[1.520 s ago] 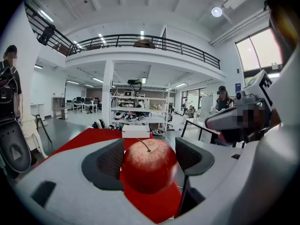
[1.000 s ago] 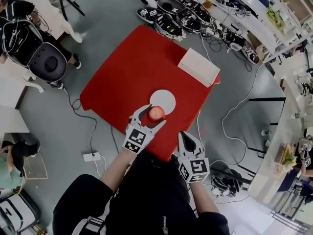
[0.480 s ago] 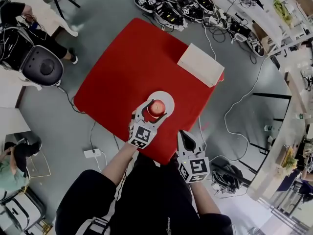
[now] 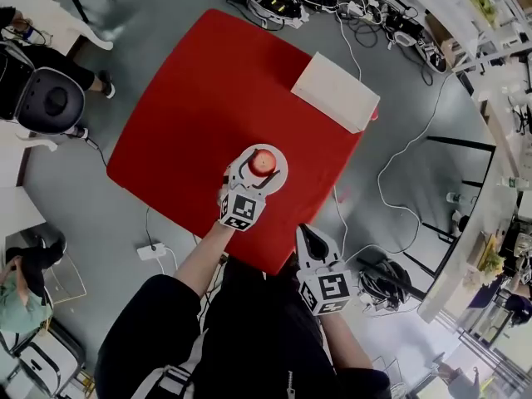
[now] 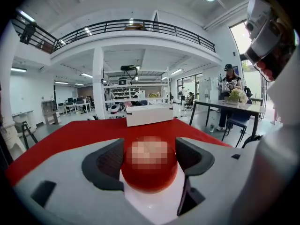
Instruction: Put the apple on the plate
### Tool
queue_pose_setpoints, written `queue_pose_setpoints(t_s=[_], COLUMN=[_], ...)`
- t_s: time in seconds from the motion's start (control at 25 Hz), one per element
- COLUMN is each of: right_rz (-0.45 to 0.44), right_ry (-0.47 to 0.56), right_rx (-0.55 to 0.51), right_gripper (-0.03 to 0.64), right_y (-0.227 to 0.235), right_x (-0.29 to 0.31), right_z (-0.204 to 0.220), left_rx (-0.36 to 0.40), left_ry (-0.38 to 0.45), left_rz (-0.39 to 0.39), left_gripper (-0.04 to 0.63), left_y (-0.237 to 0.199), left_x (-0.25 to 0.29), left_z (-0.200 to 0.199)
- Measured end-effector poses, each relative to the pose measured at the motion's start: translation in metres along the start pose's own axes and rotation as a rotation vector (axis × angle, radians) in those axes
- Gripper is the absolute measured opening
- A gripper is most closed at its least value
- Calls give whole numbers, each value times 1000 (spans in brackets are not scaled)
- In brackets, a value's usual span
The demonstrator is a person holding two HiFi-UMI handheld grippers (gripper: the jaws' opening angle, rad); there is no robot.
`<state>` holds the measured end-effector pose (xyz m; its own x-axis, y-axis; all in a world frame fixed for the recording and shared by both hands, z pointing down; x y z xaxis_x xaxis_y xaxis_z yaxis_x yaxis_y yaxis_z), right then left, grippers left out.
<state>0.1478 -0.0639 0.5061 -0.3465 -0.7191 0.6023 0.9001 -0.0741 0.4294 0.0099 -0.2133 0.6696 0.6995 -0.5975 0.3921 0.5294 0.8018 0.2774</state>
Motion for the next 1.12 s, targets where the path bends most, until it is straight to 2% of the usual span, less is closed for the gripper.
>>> queue_pose_setpoints(t_s=[0.24,0.6,0.8,0.96,1.12], right_rz=[5,-5,-4,-14,-35], right_ry=[-12,-9,0,23,80], right_rx=[-2,-10,-14,-23,-46], right_gripper=[11,12,11,11,12], right_y=[9,6,3,-1,-8], right_x=[-1,1,-3,-7,-12], right_z=[2,1,1,1,-6], left_rx=[-7,25,12,25,22], left_ry=[7,-12,-21,-12,31], left_rz=[-2,26,61,55,16], left_gripper=[344,347,382,382,382], left_y=[7,11,7,8,3], left_x=[3,1,-3,-15,-48], left_z=[5,8,4,-4,-27])
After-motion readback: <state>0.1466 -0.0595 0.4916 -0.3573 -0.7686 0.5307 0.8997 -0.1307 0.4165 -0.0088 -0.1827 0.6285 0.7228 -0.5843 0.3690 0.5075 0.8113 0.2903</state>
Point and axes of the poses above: the fingertips, and each gripper's own axes: x forward along the fingers, y to its right, z out of its underside, the point moved 9 cm from there along -x, backward along the fingers, and after that the axes turned 15 degrees about x, right-handed, at the moved point
